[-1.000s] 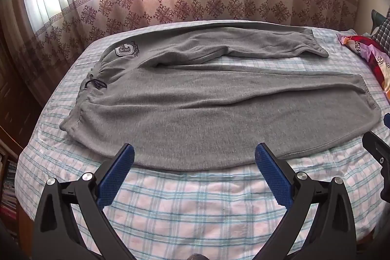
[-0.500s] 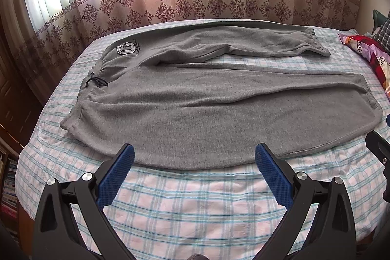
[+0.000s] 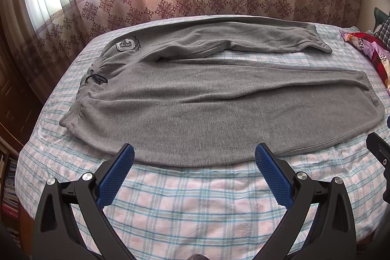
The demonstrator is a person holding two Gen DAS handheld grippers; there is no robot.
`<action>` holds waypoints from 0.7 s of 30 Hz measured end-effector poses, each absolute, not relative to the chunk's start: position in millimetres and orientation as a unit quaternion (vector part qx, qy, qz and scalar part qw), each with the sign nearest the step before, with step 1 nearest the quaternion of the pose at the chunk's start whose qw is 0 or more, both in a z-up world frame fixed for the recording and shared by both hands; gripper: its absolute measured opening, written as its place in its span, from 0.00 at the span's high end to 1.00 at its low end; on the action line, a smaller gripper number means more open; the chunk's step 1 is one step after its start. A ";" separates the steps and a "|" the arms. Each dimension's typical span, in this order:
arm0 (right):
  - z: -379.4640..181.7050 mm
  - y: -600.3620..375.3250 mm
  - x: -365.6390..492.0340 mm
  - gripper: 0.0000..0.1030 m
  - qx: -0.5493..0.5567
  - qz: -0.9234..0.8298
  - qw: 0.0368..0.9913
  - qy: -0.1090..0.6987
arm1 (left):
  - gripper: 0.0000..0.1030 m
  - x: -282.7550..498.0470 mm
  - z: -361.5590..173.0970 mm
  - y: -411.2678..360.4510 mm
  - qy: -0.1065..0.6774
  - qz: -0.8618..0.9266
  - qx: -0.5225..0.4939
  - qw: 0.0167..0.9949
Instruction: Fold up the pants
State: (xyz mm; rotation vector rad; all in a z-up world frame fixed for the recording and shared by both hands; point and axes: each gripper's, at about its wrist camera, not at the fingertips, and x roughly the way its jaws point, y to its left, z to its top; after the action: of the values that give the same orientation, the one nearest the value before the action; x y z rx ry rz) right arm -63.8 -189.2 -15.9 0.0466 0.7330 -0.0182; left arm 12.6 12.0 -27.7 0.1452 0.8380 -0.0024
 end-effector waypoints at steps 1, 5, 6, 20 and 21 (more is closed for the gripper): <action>-16.2 -189.1 -63.8 0.05 0.023 -0.009 0.933 0.358 | 0.02 12.7 -27.8 11.7 0.406 -0.001 0.070 0.911; -16.8 -189.3 -63.8 0.05 0.024 -0.009 0.933 0.359 | 0.02 13.6 -28.5 11.5 0.407 -0.001 0.071 0.911; -17.3 -189.3 -63.9 0.05 0.024 -0.009 0.933 0.359 | 0.02 13.6 -28.8 11.5 0.407 -0.001 0.071 0.911; -24.3 -191.3 -61.8 0.05 0.029 -0.012 0.930 0.366 | 0.02 16.8 -33.5 11.7 0.415 0.003 0.072 0.907; -25.2 -191.8 -61.0 0.05 0.030 -0.012 0.929 0.368 | 0.02 17.6 -34.9 12.1 0.416 0.003 0.072 0.906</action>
State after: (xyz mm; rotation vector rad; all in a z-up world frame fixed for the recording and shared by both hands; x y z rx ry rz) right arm -61.0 -191.8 -25.2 0.0607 0.7530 -0.0249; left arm 17.6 12.1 -34.9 0.1488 0.8597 0.0068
